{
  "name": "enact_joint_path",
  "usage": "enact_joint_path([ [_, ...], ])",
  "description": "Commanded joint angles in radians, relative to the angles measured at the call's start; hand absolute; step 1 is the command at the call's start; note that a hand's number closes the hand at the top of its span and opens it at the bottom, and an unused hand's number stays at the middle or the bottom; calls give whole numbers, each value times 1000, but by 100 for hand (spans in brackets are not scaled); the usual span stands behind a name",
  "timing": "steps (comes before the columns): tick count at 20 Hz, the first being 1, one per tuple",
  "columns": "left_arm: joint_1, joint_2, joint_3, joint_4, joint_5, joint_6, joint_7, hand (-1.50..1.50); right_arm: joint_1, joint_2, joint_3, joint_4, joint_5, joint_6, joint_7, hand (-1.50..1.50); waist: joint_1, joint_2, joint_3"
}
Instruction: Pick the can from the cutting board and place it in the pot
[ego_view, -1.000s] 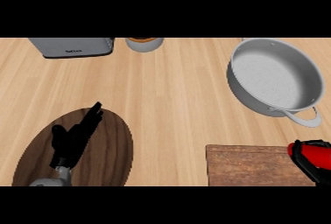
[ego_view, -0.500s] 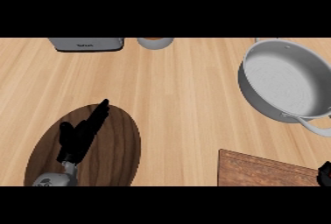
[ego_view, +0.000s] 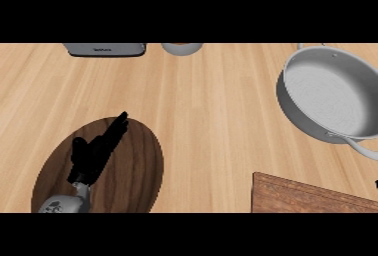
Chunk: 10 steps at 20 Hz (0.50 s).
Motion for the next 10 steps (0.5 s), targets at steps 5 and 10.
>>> enact_joint_path([
  [5,-43,-25,8,75,-15,8,11,0,-299,-211,13,-45,196,236,468,150,9,6,-2],
  [10,-31,-12,10,85,-10,-32,-19,0,-530,-289,61,129,197,381,571,150,13,6,-1],
])
